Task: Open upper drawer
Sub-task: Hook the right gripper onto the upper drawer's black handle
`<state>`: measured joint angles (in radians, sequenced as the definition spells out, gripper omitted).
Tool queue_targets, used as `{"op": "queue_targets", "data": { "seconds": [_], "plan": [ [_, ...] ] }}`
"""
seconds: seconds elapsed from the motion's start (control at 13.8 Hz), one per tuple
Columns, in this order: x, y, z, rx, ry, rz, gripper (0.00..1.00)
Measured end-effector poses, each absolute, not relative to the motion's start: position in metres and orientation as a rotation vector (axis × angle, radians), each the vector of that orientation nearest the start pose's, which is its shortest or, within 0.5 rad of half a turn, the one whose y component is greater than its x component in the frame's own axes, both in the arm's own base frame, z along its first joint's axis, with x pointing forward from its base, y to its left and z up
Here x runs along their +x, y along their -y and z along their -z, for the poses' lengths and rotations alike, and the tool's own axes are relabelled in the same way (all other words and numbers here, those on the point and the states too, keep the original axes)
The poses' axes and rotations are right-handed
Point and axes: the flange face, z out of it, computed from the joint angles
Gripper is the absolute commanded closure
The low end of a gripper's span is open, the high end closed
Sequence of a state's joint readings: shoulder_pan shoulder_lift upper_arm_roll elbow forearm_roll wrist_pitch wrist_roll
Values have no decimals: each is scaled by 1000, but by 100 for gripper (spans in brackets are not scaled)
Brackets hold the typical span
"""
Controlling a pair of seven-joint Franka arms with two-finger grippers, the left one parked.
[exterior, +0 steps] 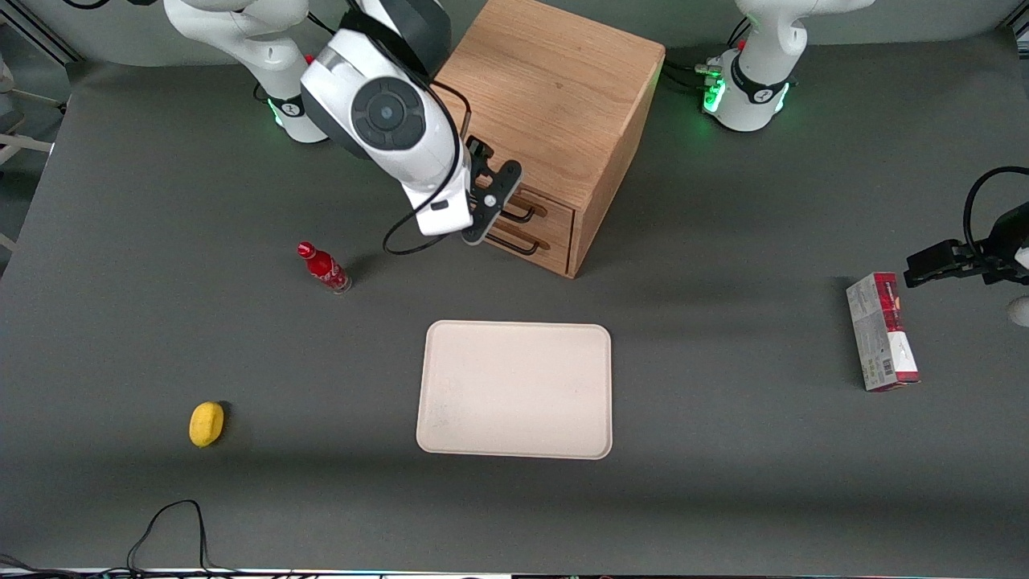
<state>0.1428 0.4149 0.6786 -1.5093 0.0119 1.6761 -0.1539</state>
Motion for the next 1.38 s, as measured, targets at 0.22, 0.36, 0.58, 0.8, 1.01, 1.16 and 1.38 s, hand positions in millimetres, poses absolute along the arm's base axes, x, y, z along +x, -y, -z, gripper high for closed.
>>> {"op": "queue_targets", "data": {
  "seconds": [0.22, 0.36, 0.58, 0.8, 1.01, 1.16, 1.38],
  "plan": [
    [481, -429, -444, -2581, 1381, -337, 0],
    [481, -428, -438, -2589, 1409, -340, 0],
    [483, -429, -428, -2593, 1420, -326, 0],
    [486, -429, -413, -2604, 1442, -328, 0],
    [486, -431, -403, -2610, 1489, -332, 0],
    [488, -430, -399, -2594, 1549, -321, 0],
    [505, -420, -408, -2551, 1619, -273, 0]
  ]
}}
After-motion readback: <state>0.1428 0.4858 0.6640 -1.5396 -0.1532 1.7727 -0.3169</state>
